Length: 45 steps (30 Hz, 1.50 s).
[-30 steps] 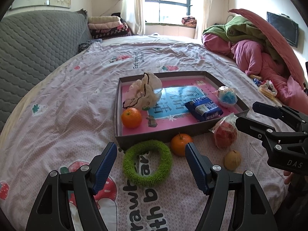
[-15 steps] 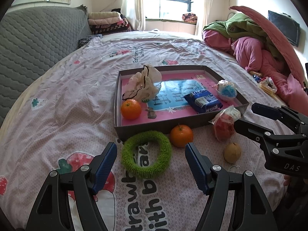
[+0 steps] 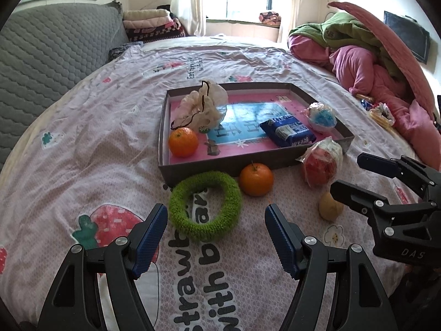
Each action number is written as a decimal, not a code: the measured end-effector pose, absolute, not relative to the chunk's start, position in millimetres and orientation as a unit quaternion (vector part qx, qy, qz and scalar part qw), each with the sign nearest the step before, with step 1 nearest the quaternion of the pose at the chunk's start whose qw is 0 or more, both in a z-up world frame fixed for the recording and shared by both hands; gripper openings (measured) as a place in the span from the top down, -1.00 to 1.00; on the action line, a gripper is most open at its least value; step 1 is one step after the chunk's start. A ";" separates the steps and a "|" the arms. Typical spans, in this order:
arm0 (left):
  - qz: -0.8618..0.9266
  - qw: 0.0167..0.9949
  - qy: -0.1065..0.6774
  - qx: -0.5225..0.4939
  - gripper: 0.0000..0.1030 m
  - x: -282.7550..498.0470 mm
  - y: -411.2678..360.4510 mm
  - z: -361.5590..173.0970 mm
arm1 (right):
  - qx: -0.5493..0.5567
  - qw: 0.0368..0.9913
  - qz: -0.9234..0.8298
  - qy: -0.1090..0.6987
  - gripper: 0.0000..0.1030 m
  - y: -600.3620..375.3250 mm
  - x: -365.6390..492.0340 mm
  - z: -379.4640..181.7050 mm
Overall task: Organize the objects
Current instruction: 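Withdraw both tools back from the grey tray, then move left tool to the green fuzzy ring while right tool approaches the brown fruit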
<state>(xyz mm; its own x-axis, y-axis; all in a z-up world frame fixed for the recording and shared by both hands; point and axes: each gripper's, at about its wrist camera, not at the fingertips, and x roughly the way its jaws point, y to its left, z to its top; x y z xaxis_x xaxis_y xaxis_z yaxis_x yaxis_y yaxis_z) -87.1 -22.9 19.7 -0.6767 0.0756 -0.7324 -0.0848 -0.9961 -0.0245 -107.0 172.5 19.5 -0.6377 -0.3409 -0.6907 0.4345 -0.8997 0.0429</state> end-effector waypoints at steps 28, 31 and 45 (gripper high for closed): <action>0.897 0.058 -0.006 -0.439 -0.45 -91.0 -20.8 2.3 | 0.412 0.203 -0.886 0.057 -0.39 173.5 -108.5 -1.8; 0.894 0.063 -0.002 -0.443 -0.45 -92.7 -18.6 -1.9 | 0.419 0.201 -0.884 0.057 -0.39 172.6 -110.2 -5.3; 0.900 0.050 0.012 -0.434 -0.32 -107.6 -16.0 -8.4 | 0.431 0.205 -0.876 0.070 -0.05 163.1 -111.7 -19.7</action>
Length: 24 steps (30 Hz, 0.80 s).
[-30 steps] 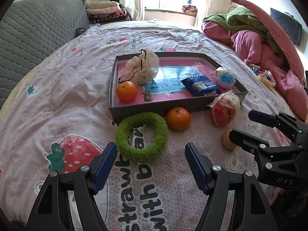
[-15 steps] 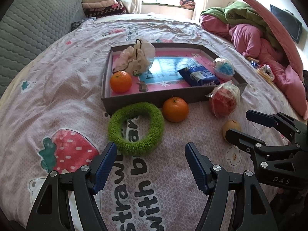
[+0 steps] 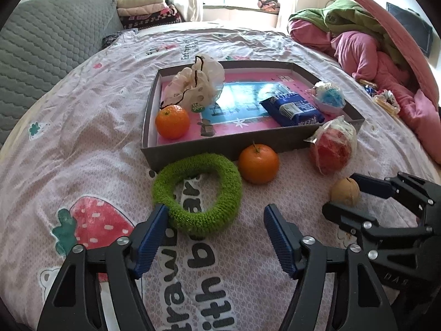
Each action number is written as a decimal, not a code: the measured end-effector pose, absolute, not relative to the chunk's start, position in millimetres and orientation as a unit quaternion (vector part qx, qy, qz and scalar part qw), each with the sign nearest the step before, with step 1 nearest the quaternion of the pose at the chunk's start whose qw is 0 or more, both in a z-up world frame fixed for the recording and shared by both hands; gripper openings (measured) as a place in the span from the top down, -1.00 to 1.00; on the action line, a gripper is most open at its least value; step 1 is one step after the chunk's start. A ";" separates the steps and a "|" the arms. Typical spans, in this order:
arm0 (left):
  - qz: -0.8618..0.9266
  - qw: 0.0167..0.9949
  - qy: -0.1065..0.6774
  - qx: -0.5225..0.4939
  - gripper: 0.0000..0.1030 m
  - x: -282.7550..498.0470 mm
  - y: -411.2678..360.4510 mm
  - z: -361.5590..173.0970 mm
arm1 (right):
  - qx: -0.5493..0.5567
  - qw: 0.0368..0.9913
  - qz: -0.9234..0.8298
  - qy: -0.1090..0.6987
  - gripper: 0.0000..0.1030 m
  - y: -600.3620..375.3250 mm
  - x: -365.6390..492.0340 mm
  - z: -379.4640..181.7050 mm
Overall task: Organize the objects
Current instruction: 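Move left tool to the green fuzzy ring while right tool approaches the brown fruit, then close left tool on the green fuzzy ring while right tool closes on the brown fruit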
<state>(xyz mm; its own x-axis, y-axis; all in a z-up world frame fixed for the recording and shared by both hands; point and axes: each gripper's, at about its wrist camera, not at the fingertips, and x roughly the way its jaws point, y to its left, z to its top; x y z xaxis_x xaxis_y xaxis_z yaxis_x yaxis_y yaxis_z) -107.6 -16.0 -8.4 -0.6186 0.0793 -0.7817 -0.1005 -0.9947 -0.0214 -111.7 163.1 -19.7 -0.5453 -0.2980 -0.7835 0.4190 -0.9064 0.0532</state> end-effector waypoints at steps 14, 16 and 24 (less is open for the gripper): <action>0.900 0.044 0.066 -0.429 0.25 -123.5 -1.3 -17.1 | 0.439 0.198 -0.874 0.064 0.21 166.1 -115.0 -27.1; 0.898 0.054 0.059 -0.433 0.44 -126.7 0.0 -18.5 | 0.439 0.199 -0.874 0.061 0.33 167.3 -115.6 -26.8; 0.899 0.071 0.035 -0.432 0.73 -125.9 -0.8 -16.8 | 0.436 0.207 -0.873 0.062 0.35 166.1 -114.2 -25.7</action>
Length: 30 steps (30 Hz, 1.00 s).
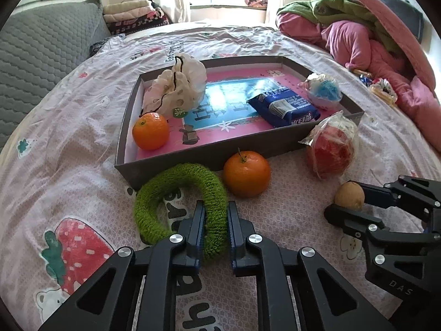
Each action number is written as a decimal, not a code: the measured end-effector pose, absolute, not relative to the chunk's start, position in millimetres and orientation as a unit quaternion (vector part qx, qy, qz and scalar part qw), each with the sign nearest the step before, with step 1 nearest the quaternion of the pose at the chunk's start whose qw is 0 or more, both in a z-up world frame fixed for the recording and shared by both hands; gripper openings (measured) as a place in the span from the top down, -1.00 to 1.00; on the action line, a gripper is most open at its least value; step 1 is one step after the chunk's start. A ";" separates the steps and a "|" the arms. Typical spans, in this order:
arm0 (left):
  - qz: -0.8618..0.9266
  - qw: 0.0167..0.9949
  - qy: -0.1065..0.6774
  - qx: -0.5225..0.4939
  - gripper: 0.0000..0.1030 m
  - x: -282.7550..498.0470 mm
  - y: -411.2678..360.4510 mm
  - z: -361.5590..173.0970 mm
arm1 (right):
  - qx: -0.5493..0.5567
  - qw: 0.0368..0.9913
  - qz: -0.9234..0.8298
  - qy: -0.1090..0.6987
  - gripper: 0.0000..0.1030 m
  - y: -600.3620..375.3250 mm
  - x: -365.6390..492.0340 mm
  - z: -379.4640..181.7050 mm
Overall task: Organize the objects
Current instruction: 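Close left tool on the green fuzzy ring while right tool closes on the brown fruit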
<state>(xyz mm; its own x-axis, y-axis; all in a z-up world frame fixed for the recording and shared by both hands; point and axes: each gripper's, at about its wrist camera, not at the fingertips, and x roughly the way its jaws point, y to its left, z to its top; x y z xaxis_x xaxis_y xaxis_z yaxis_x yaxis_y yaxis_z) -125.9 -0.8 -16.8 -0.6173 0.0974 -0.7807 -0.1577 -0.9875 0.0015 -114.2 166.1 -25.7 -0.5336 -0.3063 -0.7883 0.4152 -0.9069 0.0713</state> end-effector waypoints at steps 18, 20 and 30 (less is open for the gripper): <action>0.919 0.098 -0.021 -0.382 0.74 -102.3 -15.3 15.1 | 0.417 0.228 -0.879 0.033 0.35 169.6 -109.3 -9.9; 0.918 0.099 -0.024 -0.383 0.74 -102.7 -15.9 14.6 | 0.415 0.230 -0.880 0.033 0.34 169.3 -109.2 -8.3; 0.927 0.088 -0.021 -0.363 0.74 -96.0 -17.7 22.9 | 0.362 0.236 -0.900 0.049 0.35 167.5 -100.3 14.1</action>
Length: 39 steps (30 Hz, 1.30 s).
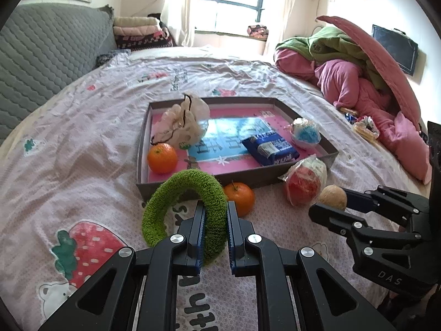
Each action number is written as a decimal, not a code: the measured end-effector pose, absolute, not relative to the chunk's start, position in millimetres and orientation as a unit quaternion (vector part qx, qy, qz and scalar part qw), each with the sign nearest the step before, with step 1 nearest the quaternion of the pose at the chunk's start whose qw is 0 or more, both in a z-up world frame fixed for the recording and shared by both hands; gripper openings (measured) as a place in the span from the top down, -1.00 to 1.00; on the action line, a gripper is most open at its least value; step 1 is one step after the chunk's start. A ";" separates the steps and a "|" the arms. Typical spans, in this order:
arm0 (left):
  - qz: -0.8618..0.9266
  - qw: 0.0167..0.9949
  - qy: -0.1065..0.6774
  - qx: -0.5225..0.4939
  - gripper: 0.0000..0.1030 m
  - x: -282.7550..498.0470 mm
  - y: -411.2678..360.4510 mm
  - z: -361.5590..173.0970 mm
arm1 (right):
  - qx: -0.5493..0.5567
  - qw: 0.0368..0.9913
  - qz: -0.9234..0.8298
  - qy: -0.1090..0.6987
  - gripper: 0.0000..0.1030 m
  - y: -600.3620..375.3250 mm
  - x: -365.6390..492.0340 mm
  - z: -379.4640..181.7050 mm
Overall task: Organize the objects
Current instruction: 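Close left tool on the green fuzzy ring while right tool closes on the brown fruit, then lift the ring with left tool over the grey tray while right tool carries the brown fruit there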
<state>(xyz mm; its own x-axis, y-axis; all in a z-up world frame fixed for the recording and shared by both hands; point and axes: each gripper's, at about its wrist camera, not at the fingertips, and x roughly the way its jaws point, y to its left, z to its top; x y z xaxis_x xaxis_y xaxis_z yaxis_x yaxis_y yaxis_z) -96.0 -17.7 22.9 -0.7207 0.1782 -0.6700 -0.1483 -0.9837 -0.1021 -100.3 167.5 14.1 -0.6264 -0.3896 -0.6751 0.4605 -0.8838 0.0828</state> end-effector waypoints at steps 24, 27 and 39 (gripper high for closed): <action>0.943 0.089 -0.001 -0.321 0.74 -81.3 -11.1 41.3 | 0.299 0.220 -0.928 0.041 0.34 178.1 -94.9 39.0; 0.943 0.087 0.000 -0.322 0.74 -81.5 -10.4 40.6 | 0.300 0.220 -0.927 0.044 0.34 177.5 -95.0 38.4; 0.945 0.084 0.000 -0.316 0.74 -81.3 -11.6 41.0 | 0.289 0.220 -0.931 0.047 0.34 177.4 -91.2 43.5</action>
